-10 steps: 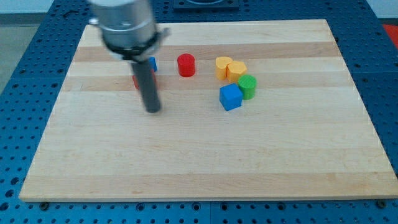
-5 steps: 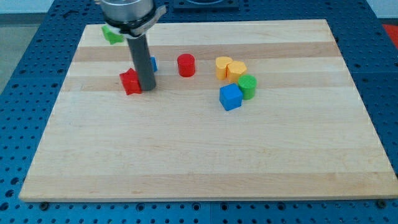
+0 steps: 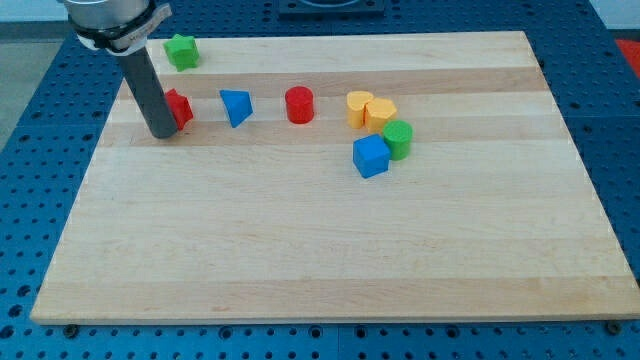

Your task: Push the red star to the green star

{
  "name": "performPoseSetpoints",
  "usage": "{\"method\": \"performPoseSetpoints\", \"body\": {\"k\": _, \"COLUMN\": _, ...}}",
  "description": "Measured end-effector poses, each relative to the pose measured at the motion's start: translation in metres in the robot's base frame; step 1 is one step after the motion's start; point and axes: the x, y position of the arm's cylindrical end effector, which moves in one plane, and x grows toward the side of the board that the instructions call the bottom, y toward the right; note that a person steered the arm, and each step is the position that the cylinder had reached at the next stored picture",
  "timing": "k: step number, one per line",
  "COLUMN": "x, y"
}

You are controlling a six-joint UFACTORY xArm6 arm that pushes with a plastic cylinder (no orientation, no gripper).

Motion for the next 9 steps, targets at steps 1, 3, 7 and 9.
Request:
{"method": "performPoseSetpoints", "body": {"k": 1, "x": -0.001, "y": 0.0}}
{"method": "performPoseSetpoints", "body": {"k": 3, "x": -0.015, "y": 0.0}}
{"method": "performPoseSetpoints", "body": {"k": 7, "x": -0.033, "y": 0.018}}
{"method": "performPoseSetpoints", "body": {"k": 9, "x": -0.049, "y": 0.032}}
